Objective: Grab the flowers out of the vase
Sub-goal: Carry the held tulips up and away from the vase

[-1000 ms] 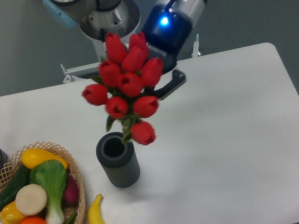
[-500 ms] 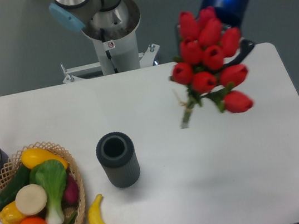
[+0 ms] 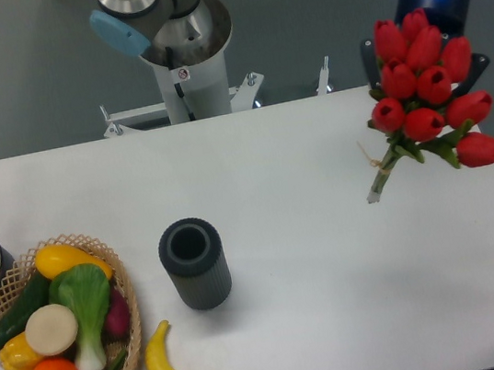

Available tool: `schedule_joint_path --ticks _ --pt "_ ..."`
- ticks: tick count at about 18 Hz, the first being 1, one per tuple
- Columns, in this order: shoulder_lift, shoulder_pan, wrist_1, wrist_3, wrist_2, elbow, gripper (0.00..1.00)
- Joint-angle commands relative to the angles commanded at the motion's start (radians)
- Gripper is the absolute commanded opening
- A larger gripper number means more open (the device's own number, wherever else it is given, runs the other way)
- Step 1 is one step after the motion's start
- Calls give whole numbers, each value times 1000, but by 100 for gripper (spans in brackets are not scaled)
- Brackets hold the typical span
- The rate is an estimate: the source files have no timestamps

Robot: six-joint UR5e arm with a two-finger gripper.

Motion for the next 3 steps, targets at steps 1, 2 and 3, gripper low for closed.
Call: schedule_joint_path --ticks 1,2,3 --pt "2 8 0 20 0 -14 40" --pt "2 11 0 25 -2 -17 41" --pt "2 12 0 25 -2 -25 41"
